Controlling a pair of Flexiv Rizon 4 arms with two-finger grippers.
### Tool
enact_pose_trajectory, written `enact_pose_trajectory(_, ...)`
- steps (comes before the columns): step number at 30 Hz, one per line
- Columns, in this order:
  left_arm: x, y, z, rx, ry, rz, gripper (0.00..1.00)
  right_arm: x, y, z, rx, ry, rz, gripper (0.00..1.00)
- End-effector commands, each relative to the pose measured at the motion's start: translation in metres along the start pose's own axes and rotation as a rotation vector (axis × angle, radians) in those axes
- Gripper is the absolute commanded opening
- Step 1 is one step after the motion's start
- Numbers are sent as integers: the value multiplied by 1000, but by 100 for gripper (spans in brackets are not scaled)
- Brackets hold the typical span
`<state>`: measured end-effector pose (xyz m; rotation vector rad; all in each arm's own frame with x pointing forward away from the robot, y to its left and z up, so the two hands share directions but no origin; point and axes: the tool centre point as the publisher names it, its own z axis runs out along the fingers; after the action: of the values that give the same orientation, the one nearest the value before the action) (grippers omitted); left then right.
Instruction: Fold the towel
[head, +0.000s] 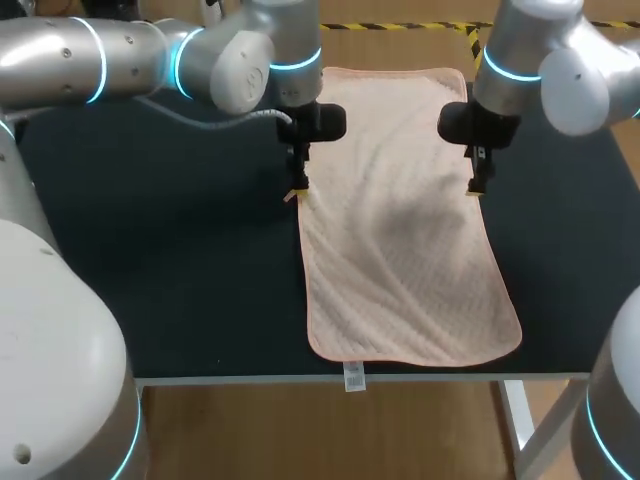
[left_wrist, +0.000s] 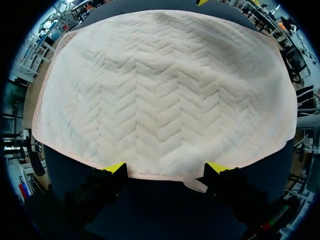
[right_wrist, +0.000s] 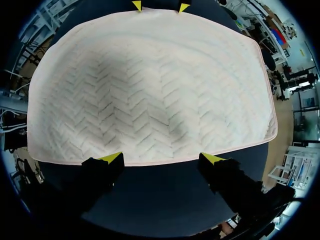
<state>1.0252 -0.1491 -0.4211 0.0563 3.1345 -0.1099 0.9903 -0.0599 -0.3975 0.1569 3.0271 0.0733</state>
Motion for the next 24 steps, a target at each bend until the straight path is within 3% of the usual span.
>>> enact_pose_trajectory(1, -3, -5, 5, -21, -17, 7, 100, -2, -2, 6, 2, 6, 2, 100)
enact_pose_trajectory(24, -10, -1, 16, -47, -28, 4, 100, -4, -1, 34, -3, 39, -1, 100)
